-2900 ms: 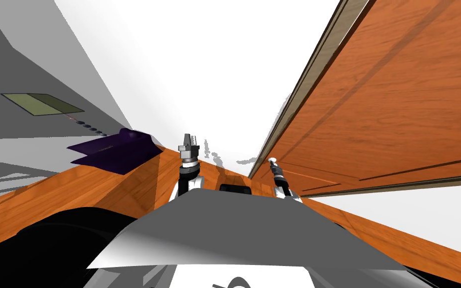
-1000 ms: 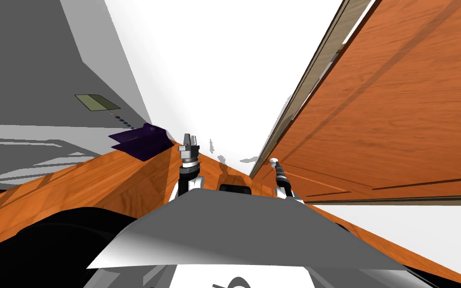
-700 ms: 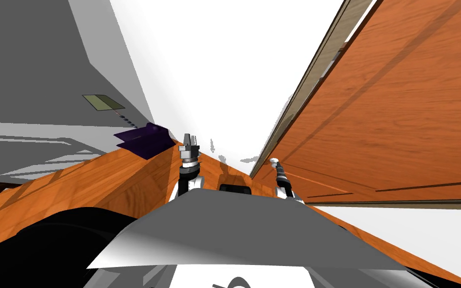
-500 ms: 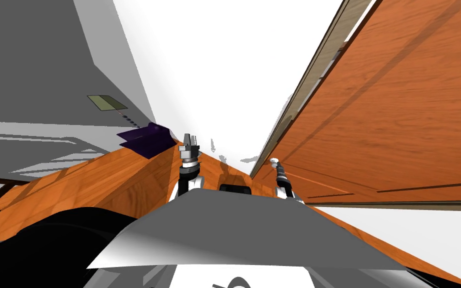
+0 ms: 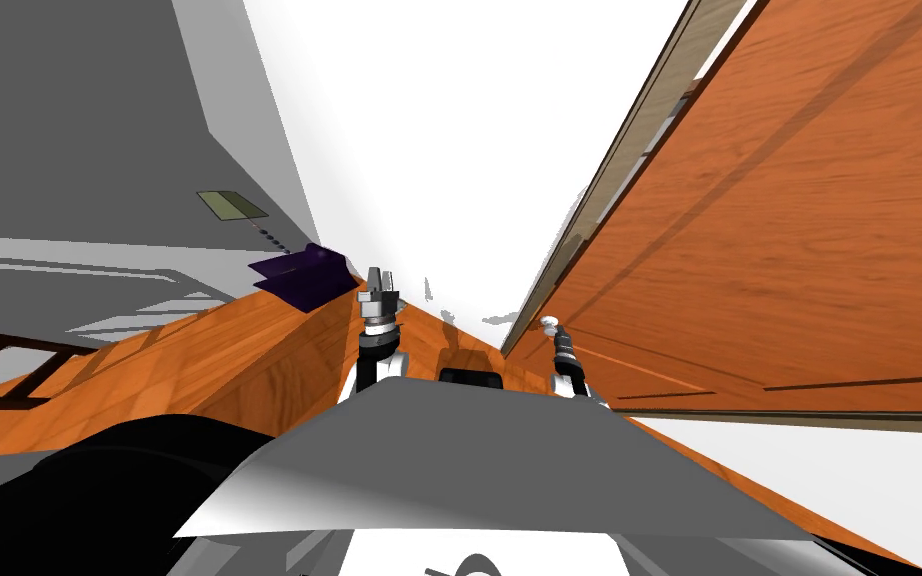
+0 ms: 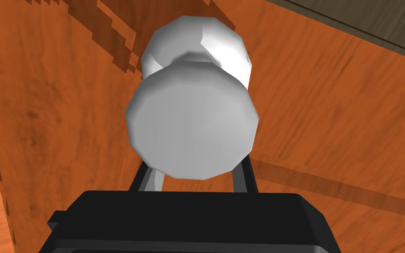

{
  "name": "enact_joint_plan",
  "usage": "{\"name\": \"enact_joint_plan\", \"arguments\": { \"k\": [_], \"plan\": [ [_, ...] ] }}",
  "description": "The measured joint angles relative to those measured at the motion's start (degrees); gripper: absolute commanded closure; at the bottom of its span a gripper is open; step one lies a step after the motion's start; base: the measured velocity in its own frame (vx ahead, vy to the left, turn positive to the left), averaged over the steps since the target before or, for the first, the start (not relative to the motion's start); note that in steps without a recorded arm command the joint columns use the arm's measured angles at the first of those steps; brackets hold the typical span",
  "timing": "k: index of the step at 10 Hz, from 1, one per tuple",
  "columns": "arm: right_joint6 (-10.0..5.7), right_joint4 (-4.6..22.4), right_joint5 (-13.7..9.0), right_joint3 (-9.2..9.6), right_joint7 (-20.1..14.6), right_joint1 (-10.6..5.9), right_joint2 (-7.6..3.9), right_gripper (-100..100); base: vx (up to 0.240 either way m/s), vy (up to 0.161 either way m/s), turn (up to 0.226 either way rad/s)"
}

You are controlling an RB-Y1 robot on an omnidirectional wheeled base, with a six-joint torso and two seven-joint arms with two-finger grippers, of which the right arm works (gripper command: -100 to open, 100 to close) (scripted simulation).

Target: Pull the door open

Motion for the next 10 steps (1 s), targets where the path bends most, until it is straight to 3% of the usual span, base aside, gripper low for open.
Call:
{"name": "enact_joint_plan", "arguments": {
  "k": [1, 3, 6, 7, 10],
  "plan": [
    [0.4, -0.52, -0.15, 0.0, -1.13, 0.22, 0.11, 100, -0.029, -0.01, 0.052],
    [-0.38, 1.56, -0.67, -0.1, -3.73, -0.77, -0.28, 100, -0.033, -0.012, 0.046],
    [0.52, -0.02, -1.65, -0.3, -7.96, 0.14, 0.11, 100, -0.037, -0.018, 0.073],
    [0.0, 1.28, -1.98, -0.36, -9.49, -0.44, -0.12, 100, -0.031, -0.007, 0.039],
    [0.63, 0.18, -2.65, -0.46, -13.21, 0.2, 0.03, 100, -0.033, -0.01, 0.048]
  ]
}}
